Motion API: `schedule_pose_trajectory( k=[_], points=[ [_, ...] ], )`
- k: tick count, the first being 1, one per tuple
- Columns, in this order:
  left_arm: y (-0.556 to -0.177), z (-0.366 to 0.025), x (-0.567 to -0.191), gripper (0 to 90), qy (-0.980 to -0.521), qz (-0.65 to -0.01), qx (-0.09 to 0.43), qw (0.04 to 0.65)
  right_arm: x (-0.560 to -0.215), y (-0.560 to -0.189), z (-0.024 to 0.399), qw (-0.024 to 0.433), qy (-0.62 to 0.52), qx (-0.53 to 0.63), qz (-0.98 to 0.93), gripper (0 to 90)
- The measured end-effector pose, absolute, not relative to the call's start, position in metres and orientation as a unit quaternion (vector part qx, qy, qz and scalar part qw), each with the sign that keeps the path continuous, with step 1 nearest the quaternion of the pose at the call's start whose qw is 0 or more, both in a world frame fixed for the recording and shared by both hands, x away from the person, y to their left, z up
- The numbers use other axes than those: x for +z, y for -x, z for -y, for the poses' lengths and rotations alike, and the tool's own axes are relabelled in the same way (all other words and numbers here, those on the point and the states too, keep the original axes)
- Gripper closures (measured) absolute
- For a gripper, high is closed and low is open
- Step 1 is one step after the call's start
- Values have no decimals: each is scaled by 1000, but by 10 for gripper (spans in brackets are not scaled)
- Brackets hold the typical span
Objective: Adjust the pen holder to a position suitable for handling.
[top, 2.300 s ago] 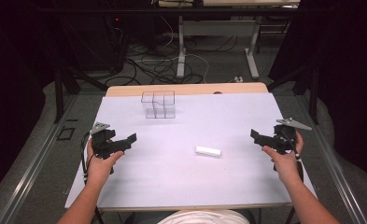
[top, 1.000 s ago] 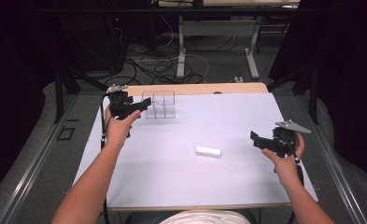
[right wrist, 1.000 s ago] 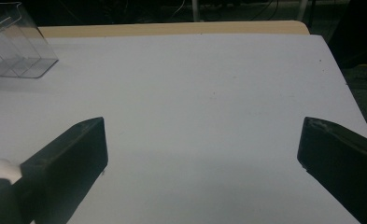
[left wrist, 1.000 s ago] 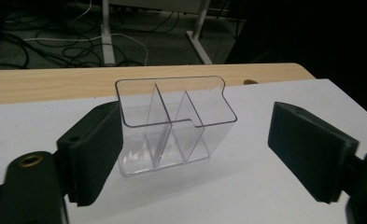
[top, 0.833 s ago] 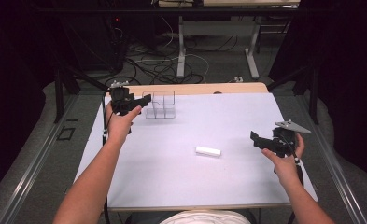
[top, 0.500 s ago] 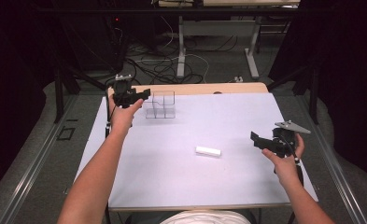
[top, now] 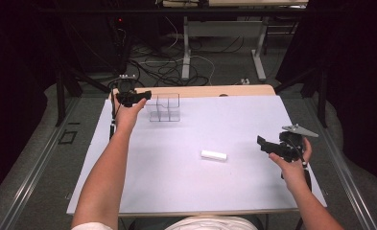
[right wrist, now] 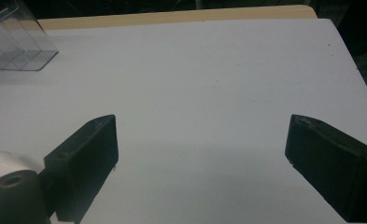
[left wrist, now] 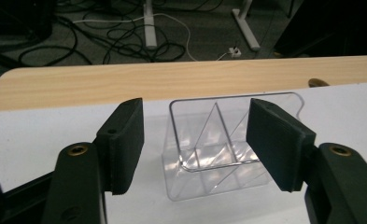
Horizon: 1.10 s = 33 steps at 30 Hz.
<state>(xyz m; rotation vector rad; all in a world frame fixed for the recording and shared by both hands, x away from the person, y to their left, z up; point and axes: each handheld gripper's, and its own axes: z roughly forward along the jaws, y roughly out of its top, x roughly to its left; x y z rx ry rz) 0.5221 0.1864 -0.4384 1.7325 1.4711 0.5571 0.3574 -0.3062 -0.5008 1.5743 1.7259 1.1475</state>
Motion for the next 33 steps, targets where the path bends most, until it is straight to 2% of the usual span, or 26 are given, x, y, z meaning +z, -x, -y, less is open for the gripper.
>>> schedule_pose_trajectory(
  k=[12,18,33],
  points=[
    [-538,-180,-460,451,-685,-597,214,359,-502,-358,304,257,-580,425,-645,120],
    [-540,-176,-465,530,-689,-597,212,352,-502,-358,304,257,-581,424,-645,130],
    [-545,-177,-474,649,-690,-613,202,328,-504,-358,303,256,-581,423,-647,143]
  ],
)
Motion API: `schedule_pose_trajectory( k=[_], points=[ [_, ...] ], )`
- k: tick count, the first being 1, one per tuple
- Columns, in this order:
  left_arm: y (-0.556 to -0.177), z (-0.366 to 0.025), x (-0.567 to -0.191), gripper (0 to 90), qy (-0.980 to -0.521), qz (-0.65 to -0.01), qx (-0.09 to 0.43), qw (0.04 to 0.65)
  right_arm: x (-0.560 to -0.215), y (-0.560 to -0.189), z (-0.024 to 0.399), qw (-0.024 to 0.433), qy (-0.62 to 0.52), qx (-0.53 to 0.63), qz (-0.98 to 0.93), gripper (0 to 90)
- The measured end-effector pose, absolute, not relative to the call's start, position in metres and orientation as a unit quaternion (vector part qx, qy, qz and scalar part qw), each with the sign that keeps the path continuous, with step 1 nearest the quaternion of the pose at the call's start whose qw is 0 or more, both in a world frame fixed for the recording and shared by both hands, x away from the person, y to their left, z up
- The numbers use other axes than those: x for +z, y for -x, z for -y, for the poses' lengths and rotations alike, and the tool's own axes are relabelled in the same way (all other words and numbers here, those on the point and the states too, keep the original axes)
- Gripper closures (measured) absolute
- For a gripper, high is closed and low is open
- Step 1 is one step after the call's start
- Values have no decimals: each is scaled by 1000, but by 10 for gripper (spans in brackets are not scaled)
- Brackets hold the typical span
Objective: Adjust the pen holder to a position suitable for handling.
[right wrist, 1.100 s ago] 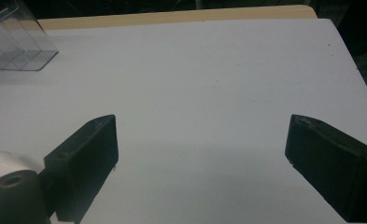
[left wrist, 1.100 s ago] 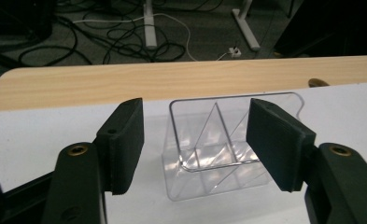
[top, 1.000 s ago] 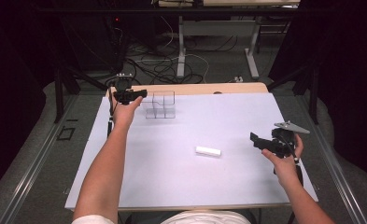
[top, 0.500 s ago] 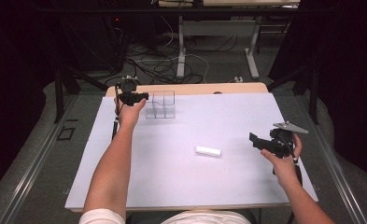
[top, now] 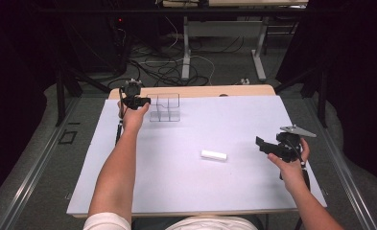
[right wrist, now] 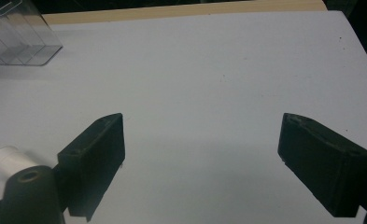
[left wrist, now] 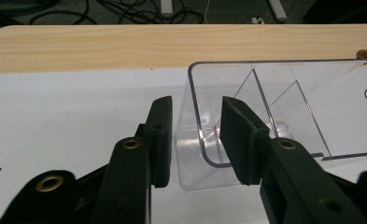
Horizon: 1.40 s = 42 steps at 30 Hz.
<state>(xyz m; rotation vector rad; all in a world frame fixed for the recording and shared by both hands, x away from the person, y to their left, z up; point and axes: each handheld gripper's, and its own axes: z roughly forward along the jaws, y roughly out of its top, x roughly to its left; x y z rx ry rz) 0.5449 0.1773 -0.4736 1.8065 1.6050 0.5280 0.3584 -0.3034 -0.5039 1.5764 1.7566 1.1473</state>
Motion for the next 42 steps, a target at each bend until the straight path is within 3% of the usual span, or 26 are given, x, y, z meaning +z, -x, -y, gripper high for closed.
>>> schedule_pose_trajectory(
  k=[19,42],
  points=[
    [-542,-170,-479,861,-674,-625,219,327,-505,-359,303,250,-580,423,-649,144],
    [-537,-164,-478,891,-665,-635,237,313,-507,-360,304,238,-586,424,-648,145]
  ],
)
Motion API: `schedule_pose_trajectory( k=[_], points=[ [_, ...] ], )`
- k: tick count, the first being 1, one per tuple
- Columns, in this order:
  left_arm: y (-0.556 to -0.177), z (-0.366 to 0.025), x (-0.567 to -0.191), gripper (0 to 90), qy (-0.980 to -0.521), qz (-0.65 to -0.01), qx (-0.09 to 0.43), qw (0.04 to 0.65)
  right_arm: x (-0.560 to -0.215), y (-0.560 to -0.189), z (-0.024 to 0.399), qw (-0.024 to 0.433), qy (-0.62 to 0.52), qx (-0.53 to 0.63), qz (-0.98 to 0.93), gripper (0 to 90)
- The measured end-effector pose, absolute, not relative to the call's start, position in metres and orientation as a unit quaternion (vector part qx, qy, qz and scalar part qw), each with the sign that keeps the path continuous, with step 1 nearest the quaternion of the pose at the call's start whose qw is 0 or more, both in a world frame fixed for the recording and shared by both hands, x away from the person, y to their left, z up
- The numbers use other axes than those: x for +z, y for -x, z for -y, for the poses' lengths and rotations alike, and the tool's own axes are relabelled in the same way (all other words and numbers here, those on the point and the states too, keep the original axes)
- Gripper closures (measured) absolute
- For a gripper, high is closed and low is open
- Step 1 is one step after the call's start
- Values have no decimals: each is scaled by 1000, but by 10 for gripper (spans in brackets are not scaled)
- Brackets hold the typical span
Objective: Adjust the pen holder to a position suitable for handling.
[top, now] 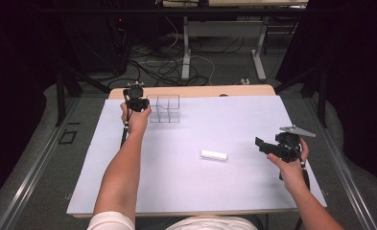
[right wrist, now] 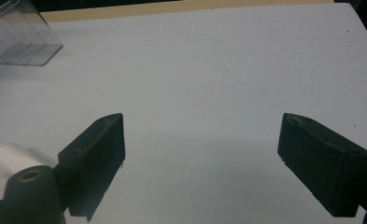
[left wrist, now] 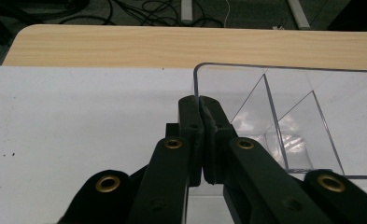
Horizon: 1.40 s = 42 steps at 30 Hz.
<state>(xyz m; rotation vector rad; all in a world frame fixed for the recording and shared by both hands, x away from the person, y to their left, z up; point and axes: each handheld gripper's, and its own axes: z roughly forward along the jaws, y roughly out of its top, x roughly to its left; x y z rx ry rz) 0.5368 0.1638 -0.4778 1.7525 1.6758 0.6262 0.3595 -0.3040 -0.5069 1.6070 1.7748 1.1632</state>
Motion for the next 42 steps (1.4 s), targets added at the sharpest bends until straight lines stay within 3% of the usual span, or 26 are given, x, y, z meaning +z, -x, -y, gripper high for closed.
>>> schedule_pose_trajectory(
  k=[10,29,42],
  points=[
    [-518,-171,-475,891,-663,-642,227,311,-508,-360,305,233,-589,425,-646,145],
    [-445,-177,-470,891,-683,-623,222,311,-510,-362,299,222,-587,426,-652,146],
    [-434,-182,-477,873,-660,-643,198,334,-513,-363,298,215,-591,422,-652,146]
  ],
)
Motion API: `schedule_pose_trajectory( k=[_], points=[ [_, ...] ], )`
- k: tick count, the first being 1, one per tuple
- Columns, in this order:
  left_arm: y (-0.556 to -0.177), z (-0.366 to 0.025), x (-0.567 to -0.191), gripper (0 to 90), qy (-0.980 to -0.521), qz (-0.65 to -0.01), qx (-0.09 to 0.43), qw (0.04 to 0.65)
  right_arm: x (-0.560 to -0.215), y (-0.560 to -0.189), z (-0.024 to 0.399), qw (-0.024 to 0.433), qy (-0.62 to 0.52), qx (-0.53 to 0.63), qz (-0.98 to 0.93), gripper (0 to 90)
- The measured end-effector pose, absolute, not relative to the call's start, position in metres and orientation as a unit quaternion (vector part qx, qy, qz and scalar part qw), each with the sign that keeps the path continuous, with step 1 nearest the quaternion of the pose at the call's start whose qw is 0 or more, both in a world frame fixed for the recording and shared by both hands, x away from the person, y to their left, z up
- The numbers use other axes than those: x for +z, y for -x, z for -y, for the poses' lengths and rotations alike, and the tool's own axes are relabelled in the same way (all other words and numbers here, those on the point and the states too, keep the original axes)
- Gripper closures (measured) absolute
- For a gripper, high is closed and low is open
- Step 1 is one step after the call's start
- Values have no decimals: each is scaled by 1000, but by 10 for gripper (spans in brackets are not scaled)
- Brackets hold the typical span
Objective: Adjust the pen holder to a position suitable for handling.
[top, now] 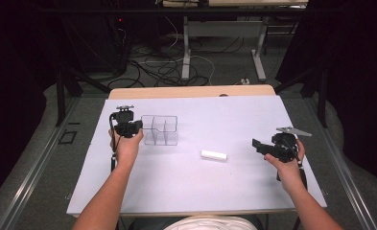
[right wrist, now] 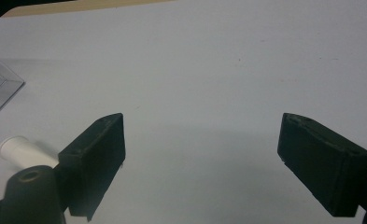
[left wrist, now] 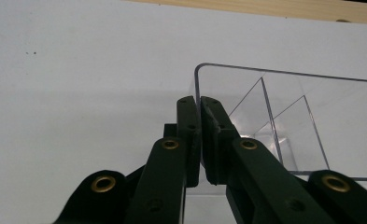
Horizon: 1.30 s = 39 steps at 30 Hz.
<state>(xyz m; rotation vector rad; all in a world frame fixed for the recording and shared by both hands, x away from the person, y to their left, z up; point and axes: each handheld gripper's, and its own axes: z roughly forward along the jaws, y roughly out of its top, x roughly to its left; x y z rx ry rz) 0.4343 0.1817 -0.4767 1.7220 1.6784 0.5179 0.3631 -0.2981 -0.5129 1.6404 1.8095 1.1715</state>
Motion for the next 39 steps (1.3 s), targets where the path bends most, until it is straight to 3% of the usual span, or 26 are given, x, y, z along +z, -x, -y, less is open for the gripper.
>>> schedule_pose_trajectory(
  k=[11,23,39],
  points=[
    [-433,-192,-472,803,-663,-618,184,381,-514,-364,299,216,-590,421,-654,145],
    [-432,-204,-474,898,-653,-615,206,392,-515,-365,300,216,-591,420,-654,146],
    [-434,-197,-489,900,-659,-617,209,376,-515,-365,302,214,-590,421,-655,146]
  ],
)
